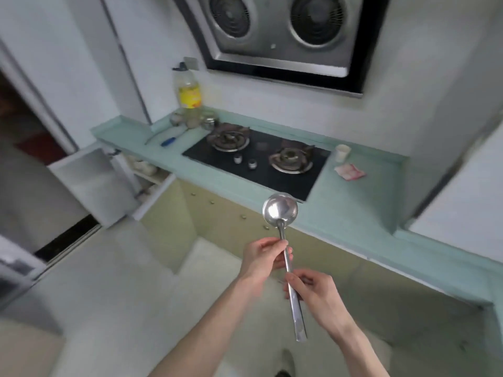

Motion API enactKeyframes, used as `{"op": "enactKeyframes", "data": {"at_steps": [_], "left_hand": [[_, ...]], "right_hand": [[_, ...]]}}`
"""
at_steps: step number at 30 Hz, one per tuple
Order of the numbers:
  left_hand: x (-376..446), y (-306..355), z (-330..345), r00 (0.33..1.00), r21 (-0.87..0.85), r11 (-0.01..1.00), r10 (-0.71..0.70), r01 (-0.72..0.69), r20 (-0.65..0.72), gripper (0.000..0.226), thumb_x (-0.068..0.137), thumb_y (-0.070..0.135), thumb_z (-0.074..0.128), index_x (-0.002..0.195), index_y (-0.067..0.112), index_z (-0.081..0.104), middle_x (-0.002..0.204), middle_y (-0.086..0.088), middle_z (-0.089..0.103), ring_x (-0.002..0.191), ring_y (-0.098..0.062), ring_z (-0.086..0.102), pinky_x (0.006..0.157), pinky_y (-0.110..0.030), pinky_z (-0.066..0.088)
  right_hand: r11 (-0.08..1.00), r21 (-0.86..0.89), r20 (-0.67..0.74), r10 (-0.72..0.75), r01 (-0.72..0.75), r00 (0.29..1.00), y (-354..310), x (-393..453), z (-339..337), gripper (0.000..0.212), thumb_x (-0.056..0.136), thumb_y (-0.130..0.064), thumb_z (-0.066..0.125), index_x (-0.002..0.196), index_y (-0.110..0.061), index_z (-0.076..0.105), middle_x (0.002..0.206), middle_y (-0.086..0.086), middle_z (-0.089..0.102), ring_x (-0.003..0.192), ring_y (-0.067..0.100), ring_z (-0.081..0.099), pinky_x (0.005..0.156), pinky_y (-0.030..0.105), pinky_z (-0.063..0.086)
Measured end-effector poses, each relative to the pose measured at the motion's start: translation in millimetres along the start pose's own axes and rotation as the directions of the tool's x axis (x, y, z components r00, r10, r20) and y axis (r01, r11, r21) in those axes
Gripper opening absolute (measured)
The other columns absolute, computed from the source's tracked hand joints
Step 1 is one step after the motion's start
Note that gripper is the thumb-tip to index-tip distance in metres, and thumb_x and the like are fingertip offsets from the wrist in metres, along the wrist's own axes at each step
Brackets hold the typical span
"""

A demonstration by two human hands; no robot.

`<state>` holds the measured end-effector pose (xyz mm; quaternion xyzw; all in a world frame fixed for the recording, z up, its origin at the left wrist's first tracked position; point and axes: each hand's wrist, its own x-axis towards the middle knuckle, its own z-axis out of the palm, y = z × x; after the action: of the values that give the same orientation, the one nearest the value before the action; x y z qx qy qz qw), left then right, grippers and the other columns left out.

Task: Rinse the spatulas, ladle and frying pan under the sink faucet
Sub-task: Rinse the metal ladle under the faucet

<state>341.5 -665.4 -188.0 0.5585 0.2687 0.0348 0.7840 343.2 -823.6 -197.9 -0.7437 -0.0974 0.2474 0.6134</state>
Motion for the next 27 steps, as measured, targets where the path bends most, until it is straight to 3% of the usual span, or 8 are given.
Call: {"op": "enactKeyframes", "data": {"at_steps": [3,8,11,16,20,27], "left_hand": [[26.8,21.7,-50.0,0.991,-0.016,1.0,0.019,-0.022,-0.133,0.005,0.094,0.006,0.069,0.093,0.001,0.072,0.082,-0.015,0.076,0.072,-0.023,0.074,0.07,-0.031,0.062],[77.0,54.0,-129.9,0.954,-0.069,0.997,0.008,-0.03,-0.301,0.014,0.096,0.008,0.067,0.084,0.004,0.073,0.083,-0.015,0.075,0.078,-0.026,0.07,0.088,-0.042,0.061],[100.9,73.6,-169.5,0.921,-0.134,0.99,-0.008,-0.048,-0.39,0.013,0.097,0.01,0.066,0.089,0.002,0.072,0.087,-0.014,0.074,0.081,-0.025,0.07,0.088,-0.039,0.061],[134.2,98.5,-229.9,0.855,-0.213,0.972,-0.026,-0.099,-0.517,0.021,0.097,0.013,0.068,0.104,-0.006,0.071,0.091,-0.014,0.075,0.081,-0.023,0.072,0.083,-0.037,0.06],[141.3,115.7,-273.1,0.796,-0.251,0.956,-0.03,-0.155,-0.604,0.014,0.096,0.011,0.067,0.094,-0.001,0.074,0.091,-0.015,0.075,0.084,-0.024,0.072,0.101,-0.047,0.053],[155.0,141.5,-370.9,0.71,-0.284,0.933,-0.046,-0.22,-0.702,0.012,0.096,0.006,0.065,0.094,-0.004,0.073,0.089,-0.018,0.073,0.087,-0.028,0.066,0.105,-0.053,0.049]], "right_hand": [[1.0,-0.004,0.119,-0.004,0.005,0.993,-14.7,52.0,42.7,0.021,0.099,-0.016,0.069,0.085,-0.002,0.075,0.079,0.01,0.077,0.073,0.023,0.075,0.072,0.027,0.059],[1.0,-0.004,0.31,-0.008,0.01,0.951,-34.8,138.1,114.2,0.021,0.099,-0.018,0.069,0.084,-0.003,0.074,0.079,0.012,0.076,0.073,0.023,0.074,0.071,0.028,0.059],[1.0,-0.022,0.394,0.002,0.007,0.919,-51.1,185.3,150.3,0.022,0.098,-0.017,0.07,0.081,-0.003,0.073,0.077,0.011,0.075,0.069,0.022,0.073,0.067,0.025,0.056],[0.998,-0.054,0.558,0.013,0.02,0.83,-69.8,250.9,211.8,0.024,0.098,-0.02,0.07,0.077,-0.012,0.073,0.077,0.01,0.075,0.069,0.025,0.073,0.074,0.039,0.059],[0.997,-0.075,0.647,0.02,0.037,0.762,-84.9,283.5,261.2,0.022,0.099,-0.022,0.069,0.082,-0.008,0.073,0.078,0.008,0.075,0.07,0.024,0.073,0.072,0.033,0.058],[0.991,-0.116,0.749,0.042,0.069,0.661,-101.2,325.6,370.4,0.022,0.099,-0.023,0.068,0.085,-0.007,0.073,0.08,0.009,0.075,0.072,0.022,0.073,0.076,0.036,0.061]]}}
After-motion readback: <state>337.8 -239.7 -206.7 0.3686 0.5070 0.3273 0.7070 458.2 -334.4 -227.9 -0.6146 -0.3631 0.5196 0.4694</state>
